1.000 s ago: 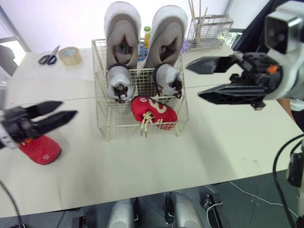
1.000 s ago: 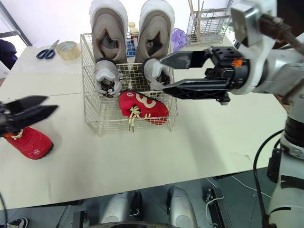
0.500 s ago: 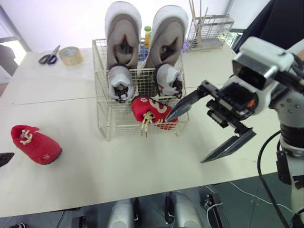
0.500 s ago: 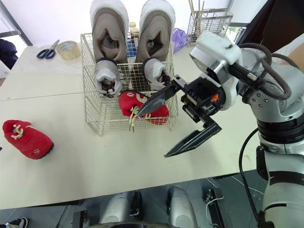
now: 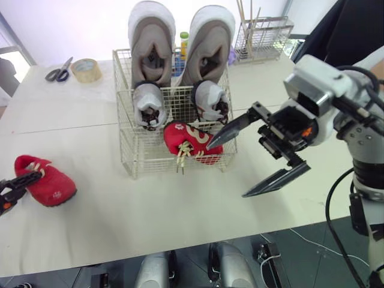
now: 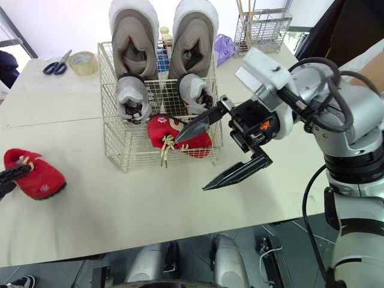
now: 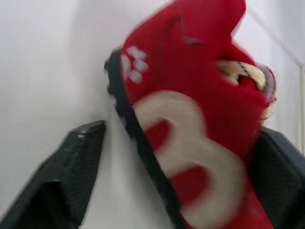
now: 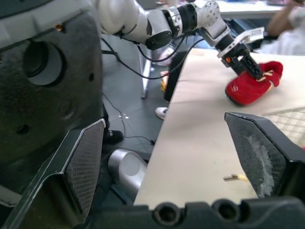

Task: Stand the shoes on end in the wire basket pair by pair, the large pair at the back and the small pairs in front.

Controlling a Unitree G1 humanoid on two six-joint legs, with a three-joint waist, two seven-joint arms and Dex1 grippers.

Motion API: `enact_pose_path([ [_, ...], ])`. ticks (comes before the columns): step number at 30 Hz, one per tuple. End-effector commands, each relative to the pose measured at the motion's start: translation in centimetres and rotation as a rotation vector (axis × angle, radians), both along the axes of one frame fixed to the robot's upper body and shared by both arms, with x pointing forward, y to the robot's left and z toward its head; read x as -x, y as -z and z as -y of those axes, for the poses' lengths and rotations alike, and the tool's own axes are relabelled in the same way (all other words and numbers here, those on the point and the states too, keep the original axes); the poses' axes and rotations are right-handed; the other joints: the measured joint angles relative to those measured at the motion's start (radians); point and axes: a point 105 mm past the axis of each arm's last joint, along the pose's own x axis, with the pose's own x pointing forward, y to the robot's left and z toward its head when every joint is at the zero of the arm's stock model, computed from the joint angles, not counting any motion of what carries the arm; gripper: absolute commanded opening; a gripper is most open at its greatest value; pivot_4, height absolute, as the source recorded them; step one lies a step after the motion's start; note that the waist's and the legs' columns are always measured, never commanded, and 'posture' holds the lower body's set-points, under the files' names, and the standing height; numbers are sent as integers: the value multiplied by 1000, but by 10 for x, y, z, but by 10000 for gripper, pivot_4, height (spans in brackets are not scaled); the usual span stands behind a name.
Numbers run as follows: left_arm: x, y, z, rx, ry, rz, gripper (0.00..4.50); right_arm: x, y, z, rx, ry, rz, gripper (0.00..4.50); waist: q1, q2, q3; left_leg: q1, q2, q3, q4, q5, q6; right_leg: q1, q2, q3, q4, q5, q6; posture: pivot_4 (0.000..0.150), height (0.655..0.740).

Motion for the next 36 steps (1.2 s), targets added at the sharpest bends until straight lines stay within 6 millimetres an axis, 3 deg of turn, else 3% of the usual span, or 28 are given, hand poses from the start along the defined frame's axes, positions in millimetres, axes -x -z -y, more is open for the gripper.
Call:
enact_pose_path([
  [1, -6, 3, -3, -26, -3, 1, 27190, 8, -11, 5, -2, 19, 52, 45000, -1, 0, 0, 0, 0, 0, 0, 0, 0, 0, 0, -1, 0, 0, 0, 1500, 7400],
  [4, -12, 1, 0, -37, 19, 13, 13331, 8, -11, 5, -5, 44, 50, 45000, 4, 0, 0, 0, 0, 0, 0, 1, 1, -1, -1, -4, 2, 0, 0, 1500, 7400],
  [7, -15, -20, -3, -62, 13, 86, 7644, 4, -10, 5, -9, 70, 52, 45000, 4, 0, 0, 0, 0, 0, 1, 0, 0, 0, -2, -5, 3, 0, 0, 1500, 7400],
  [9, -18, -56, -8, -92, -13, 215, 7644, -2, -11, 6, -21, 109, 54, 45000, 3, -1, 0, 0, 0, 0, 1, 0, 0, 0, -3, -5, 3, 0, 0, 1500, 7400],
  [10, -20, -93, -1, -144, 14, 362, 7644, -5, -13, 8, -39, 131, 48, 45000, 1, -3, 0, 0, 0, 0, 1, 1, 1, 0, -3, -5, 4, 0, 0, 1500, 7400],
  [12, -10, -165, 27, -310, 84, 667, 7644, -9, -19, 11, -78, 168, 32, 45000, 2, -11, 1, -1, 0, -1, 1, 1, 1, -1, -3, -7, 4, 0, -1, 1500, 7400],
  [13, -2, -193, 51, -360, 132, 787, 7644, -13, -21, 12, -96, 190, 26, 45000, 2, -14, 1, -3, 0, -2, 2, 0, 0, -2, -4, -7, 3, 0, -1, 1500, 7400],
  [14, 5, -202, 70, -365, 186, 835, 7644, -16, -22, 13, -108, 206, 22, 45000, 2, -16, 0, -4, 0, -3, 2, 0, 0, -2, -5, -8, 2, 0, -1, 1500, 7400],
  [20, 21, -216, 181, -449, 398, 984, 7644, -36, -19, 14, -143, 281, 15, 45000, -1, 1, 1, 3, -5, -3, 1, -1, 6, 9, -9, -10, -6, 1, -1, 1500, 7400],
  [24, 14, -208, 226, -480, 471, 1041, 7644, -46, -21, 12, -151, 283, 22, 45000, 2, 0, 1, 3, -2, -3, 2, 2, 4, 9, -3, -13, -2, 1, -1, 1500, 7400],
  [27, 10, -206, 241, -497, 472, 1128, 7644, -49, -22, 10, -143, 271, 26, 45000, 3, 1, 1, 4, -2, -3, 3, 3, 4, 10, 1, -14, 0, 1, -1, 1500, 7400],
  [31, 1, -183, 258, -554, 527, 1125, 7644, -49, -25, 11, -136, 267, 30, 45000, 2, 1, 1, 3, -2, -2, 3, 3, 4, 10, 3, -14, -1, 1, -1, 1500, 7400],
  [36, -2, -171, 262, -612, 478, 1188, 7644, -47, -29, 16, -127, 294, 32, 45000, 5, 0, 1, 3, 0, -2, 4, 3, 4, 10, 4, -14, -3, 1, -1, 1500, 7400],
])
